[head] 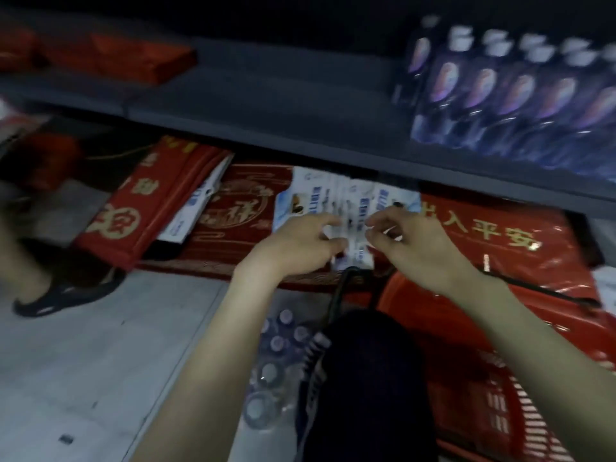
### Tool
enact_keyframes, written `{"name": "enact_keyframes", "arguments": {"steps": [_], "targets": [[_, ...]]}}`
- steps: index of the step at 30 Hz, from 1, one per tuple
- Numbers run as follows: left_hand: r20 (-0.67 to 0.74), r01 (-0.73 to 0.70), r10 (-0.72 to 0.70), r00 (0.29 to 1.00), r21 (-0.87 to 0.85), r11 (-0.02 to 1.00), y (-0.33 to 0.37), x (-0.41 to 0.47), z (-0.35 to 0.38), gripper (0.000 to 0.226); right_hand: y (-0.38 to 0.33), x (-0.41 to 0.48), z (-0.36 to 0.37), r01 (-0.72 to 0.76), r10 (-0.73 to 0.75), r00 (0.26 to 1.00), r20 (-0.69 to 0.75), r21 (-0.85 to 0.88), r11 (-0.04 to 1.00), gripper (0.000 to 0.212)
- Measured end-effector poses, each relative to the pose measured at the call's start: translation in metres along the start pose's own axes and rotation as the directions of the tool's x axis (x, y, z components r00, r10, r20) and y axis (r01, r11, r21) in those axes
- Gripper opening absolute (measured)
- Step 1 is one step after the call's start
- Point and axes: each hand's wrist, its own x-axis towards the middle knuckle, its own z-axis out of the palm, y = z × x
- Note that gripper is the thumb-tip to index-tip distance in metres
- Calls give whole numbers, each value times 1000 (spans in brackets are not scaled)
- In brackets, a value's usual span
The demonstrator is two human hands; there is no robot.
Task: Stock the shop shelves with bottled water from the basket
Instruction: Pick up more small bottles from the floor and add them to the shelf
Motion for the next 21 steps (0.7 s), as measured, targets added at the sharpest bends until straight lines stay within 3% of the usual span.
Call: {"name": "enact_keyframes", "arguments": {"steps": [7, 9, 12, 16, 19, 21], "targets": [[-159, 234, -226, 961, 30, 972, -128, -63, -25, 37, -108, 37, 80, 198, -145, 921, 363, -115, 973, 28], [-170, 312, -306, 937, 14, 950, -155, -78, -20, 43, -140, 41, 110, 263, -155, 868, 472, -172, 949, 32], [-170, 436, -437, 883, -43, 899, -196, -98, -10, 51, -177, 40, 156, 331, -132, 781, 610, -225, 917, 38], [-206, 496, -501, 840, -81, 865, -240, -122, 10, 43, -192, 27, 217, 354, -99, 739, 666, -259, 899, 40], [-253, 530, -527, 812, -59, 846, -269, -138, 32, 40, -178, 6, 262, 313, 18, 696, 718, -325, 893, 38], [-246, 536, -527, 813, -35, 843, -286, -146, 51, 41, -163, -8, 283, 298, 106, 643, 758, -375, 878, 26]]}}
